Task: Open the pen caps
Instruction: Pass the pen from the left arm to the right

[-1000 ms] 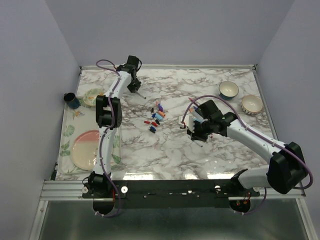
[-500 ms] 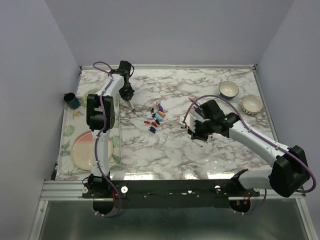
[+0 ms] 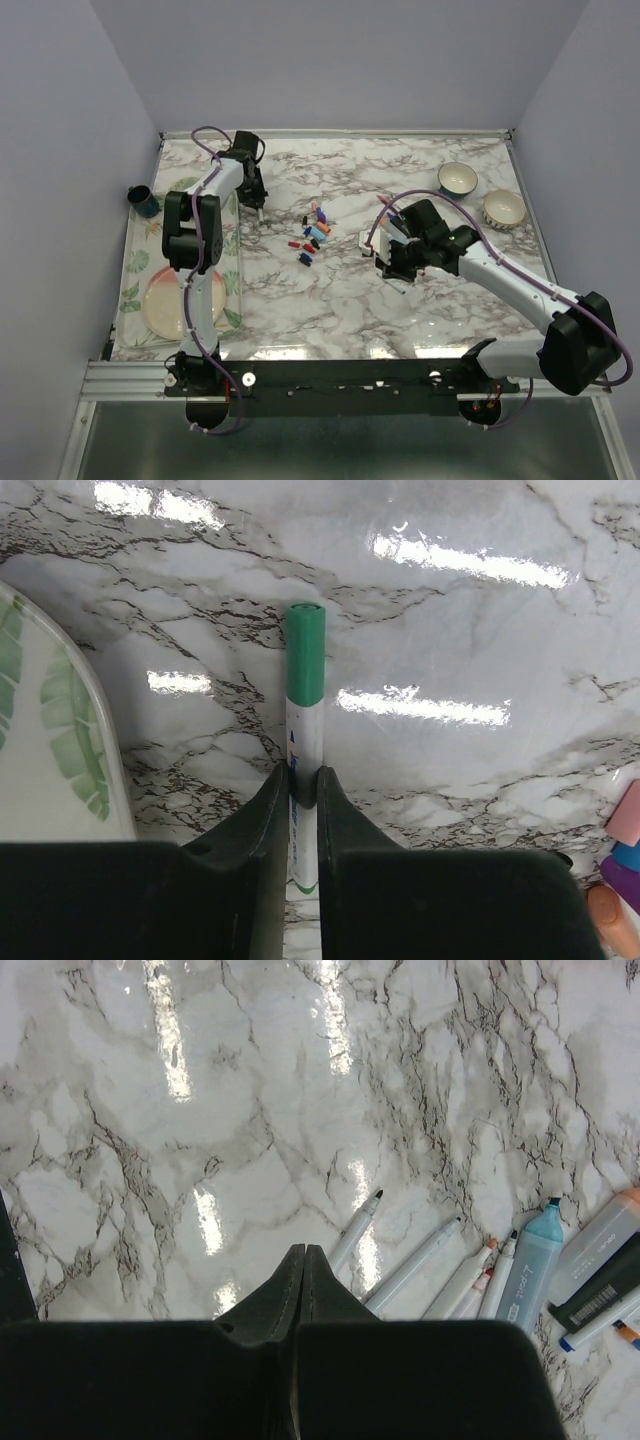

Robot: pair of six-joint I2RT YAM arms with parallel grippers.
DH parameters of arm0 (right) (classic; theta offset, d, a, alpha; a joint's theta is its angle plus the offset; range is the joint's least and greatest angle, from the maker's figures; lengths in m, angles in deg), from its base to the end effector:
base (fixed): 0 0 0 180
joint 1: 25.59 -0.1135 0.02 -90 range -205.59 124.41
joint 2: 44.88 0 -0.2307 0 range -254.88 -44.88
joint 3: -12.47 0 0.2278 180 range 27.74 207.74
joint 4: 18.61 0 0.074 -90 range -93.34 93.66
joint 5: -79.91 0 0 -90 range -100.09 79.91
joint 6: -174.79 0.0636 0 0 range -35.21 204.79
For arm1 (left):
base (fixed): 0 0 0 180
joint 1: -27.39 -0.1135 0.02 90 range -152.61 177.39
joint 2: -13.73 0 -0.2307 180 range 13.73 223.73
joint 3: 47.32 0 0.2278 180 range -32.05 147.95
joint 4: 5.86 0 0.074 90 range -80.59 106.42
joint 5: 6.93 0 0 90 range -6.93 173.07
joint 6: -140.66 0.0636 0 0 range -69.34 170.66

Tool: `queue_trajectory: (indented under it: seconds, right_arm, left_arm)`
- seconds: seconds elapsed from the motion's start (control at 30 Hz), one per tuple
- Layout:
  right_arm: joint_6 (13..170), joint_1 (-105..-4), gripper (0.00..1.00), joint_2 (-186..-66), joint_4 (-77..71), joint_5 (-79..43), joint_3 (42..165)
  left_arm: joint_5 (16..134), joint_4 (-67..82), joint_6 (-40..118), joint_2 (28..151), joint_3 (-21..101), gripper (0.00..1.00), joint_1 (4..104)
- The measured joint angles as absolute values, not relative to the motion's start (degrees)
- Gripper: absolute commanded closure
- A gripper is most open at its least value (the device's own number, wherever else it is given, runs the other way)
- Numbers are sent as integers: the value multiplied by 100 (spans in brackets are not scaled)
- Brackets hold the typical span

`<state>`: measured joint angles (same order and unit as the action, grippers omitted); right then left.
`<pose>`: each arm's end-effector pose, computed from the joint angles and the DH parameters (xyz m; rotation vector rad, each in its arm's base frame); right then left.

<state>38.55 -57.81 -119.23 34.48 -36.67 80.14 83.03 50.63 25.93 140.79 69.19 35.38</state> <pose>0.1963 0.1573 0.1961 -1.7186 1.8507 0.5078 0.4324 -0.0607 0.1292 -0.4005 2.7236 -0.1584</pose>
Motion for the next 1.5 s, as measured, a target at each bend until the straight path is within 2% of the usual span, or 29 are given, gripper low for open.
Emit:
queue_trajectory:
  seconds: [0.23,0.8,0.97,1.3,1.5]
  right_arm:
    - [3820,-5781,94,-11914,3448,-3674,8003]
    - [3827,-5781,94,-11693,3424,-3932,7909]
    - [3899,-5781,94,-11470,3378,-4194,7859]
    - [4258,-5679,88,-10852,2985,-4789,7700]
    - [4583,-5467,84,-10854,2760,-5313,7697]
  left_arm:
    - [8303,4728,2774,13819,6457,100,3599]
    - [7744,4280,2796,12315,4471,100,3671]
    - [7289,3867,2630,11352,3861,100,3689]
    - [5941,1736,1616,9339,1887,100,3826]
    - [5630,175,597,8840,755,100,4342]
